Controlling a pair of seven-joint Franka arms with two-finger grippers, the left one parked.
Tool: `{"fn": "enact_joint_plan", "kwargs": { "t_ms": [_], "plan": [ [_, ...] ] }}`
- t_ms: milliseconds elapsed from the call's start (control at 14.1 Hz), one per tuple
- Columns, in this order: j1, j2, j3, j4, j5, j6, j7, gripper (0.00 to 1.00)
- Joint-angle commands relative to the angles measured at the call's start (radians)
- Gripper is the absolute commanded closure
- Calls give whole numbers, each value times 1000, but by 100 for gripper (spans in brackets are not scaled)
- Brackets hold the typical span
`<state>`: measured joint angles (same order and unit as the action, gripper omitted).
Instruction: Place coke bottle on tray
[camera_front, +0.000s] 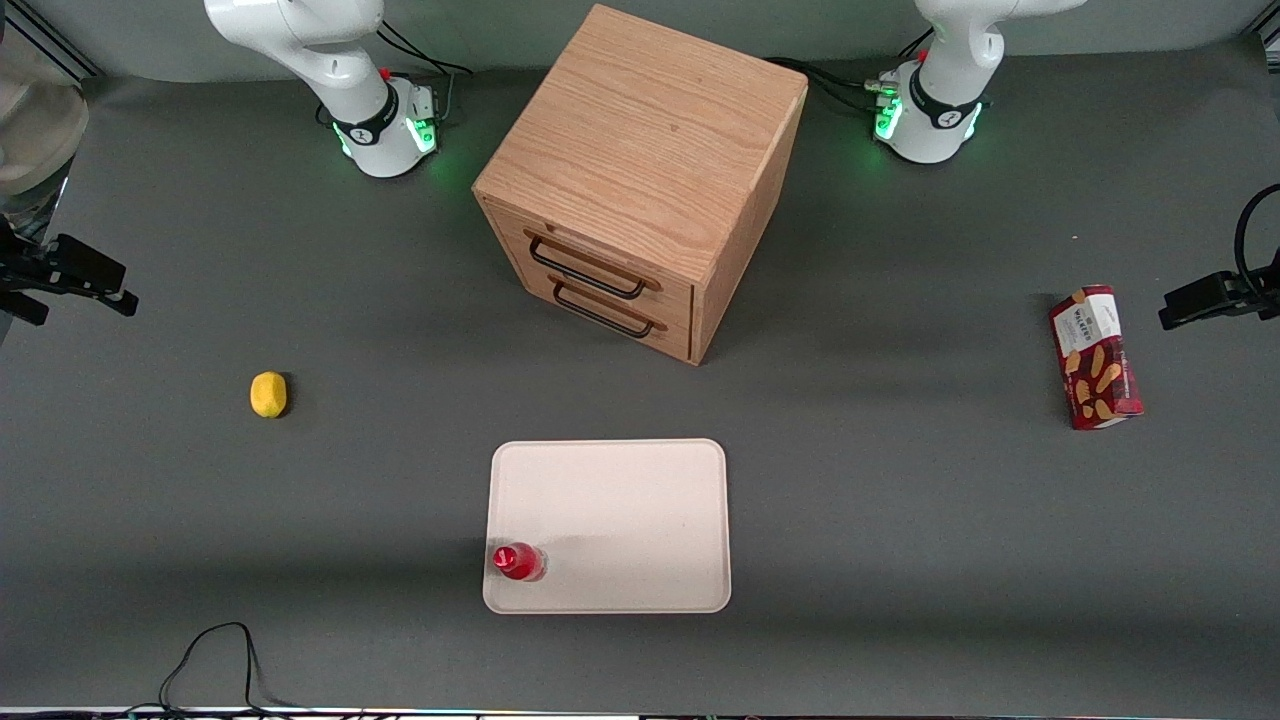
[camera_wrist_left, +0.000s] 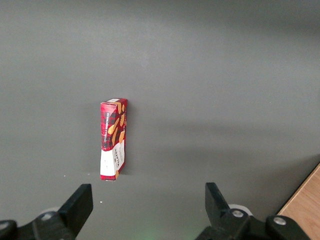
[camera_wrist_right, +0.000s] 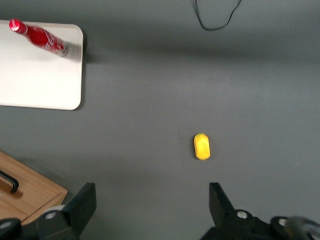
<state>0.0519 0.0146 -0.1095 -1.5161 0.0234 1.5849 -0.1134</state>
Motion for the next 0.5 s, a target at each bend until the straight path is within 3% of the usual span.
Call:
{"fn": "enact_joint_plan", "kwargs": {
  "t_ms": [0,426],
  "plan": [
    [11,-30,-6,-30,-16,-17,-20,0],
    [20,-31,-12,-27,-17,-20,-17,0]
  ]
}}
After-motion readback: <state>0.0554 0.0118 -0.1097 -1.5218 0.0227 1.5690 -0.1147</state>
